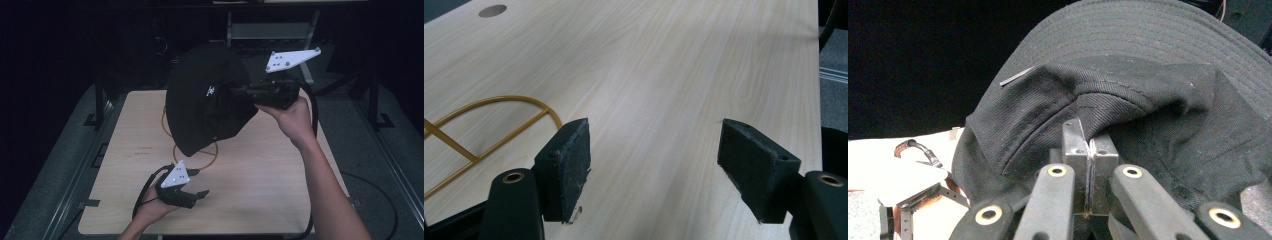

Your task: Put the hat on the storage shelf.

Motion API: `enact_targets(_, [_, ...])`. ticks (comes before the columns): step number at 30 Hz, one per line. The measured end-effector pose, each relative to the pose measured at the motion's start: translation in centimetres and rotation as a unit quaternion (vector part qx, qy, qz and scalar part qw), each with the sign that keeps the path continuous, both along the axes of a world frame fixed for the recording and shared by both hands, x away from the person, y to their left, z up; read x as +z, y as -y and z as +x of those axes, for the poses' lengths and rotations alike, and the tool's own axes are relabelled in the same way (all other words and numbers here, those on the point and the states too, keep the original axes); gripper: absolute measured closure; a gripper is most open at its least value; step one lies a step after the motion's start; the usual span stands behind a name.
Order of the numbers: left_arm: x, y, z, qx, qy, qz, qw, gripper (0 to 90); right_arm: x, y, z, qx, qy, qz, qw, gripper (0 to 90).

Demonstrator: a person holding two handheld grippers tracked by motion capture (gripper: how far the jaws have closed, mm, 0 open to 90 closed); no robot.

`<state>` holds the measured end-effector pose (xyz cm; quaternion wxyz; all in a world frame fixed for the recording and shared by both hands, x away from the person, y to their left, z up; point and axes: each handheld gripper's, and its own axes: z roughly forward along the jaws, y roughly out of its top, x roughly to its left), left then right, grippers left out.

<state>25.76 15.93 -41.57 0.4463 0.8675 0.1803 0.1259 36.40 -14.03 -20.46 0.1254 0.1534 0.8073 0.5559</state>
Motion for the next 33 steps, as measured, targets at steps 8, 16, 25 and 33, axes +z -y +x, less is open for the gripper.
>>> enact_targets(8, [0.0, -0.2, 0.2, -0.003, 0.006, 0.004, 1.0, 28.0, 0.3, -1.4, 0.7, 0.007, -0.008, -0.001, 0.9999, 89.4])
enact_targets(16, [-0.1, 0.0, 0.0, -0.006, 0.005, 0.007, 0.9999, 28.0, 0.8, -2.9, 2.0, 0.016, -0.015, -0.004, 0.9997, 89.4])
enact_targets(25, [-0.1, 0.1, 0.1, -0.006, 0.008, 0.006, 0.9999, 27.5, 1.7, -3.8, 2.6, 0.016, -0.016, -0.006, 0.9997, 89.4])
enact_targets(33, [-0.1, 0.2, 0.2, -0.008, 0.006, 0.004, 0.9999, 27.3, 2.0, -5.1, 4.0, 0.028, -0.027, -0.001, 0.9992, 89.2])
